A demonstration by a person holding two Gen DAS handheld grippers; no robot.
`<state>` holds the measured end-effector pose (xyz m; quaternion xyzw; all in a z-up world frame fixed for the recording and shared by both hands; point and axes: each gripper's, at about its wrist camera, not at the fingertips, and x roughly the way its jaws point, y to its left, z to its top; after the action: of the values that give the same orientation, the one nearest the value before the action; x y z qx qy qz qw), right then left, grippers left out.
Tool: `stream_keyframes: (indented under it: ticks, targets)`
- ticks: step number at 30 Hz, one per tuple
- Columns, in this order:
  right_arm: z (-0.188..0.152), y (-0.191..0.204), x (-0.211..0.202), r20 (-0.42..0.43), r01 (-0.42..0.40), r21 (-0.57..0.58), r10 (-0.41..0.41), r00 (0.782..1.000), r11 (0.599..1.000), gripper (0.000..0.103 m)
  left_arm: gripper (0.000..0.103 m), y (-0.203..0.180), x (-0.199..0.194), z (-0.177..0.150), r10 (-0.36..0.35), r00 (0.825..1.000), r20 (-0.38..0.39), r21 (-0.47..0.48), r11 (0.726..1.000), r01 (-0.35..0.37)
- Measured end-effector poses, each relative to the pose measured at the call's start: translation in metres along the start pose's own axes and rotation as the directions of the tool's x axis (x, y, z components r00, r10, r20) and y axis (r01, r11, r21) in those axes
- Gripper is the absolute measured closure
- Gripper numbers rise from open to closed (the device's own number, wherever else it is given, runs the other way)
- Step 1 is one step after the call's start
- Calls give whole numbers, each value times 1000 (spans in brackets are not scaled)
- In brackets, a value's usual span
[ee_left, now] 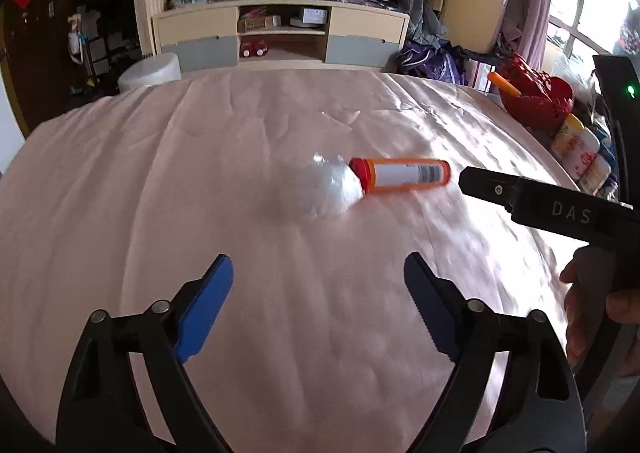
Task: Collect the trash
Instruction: 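Grasp the clear plastic bag with the left gripper while the right grasps the orange pill bottle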
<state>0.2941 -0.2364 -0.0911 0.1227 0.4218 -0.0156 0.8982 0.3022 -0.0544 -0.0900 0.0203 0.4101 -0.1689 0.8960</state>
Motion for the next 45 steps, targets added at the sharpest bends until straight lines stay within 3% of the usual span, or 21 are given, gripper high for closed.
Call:
stream_keyframes:
  ticks: [4,10,15,17,20,23,35,45]
  targets:
    - [11,-1,7,0,25,8,-25,1000,1000,4,28,3,18,17,-26,1000,-14,-19,999,26]
    - [23,-1,11,5,48,0,-48,999,999,4,28,-2,47,33,6,998,-62,56,998,-3]
    - [26,2,17,-3,51,-4,-51,999,999,4,29,-2,63,37,-7,997,-81,75,997,13]
    - [29,4,20,-5,51,-6,-52,999,999,4,51,-2,66,36,-30,995,-94,82,996,37]
    - [28,9,26,-16,39,-5,-39,999,999,4,69,-4,66,35,-36,994,-108,89,995,46]
    - [26,17,31,-31,13,-5,-13,999,1000,4,76,1,57,34,-34,995,-98,84,996,42]
    - [28,53,36,-29,-7,-90,4,1000,996,4,78,38,21,33,37,998,-51,59,998,-34]
    - [20,80,50,-25,71,-168,-76,997,983,3,78,56,14,32,46,998,-38,40,998,-45]
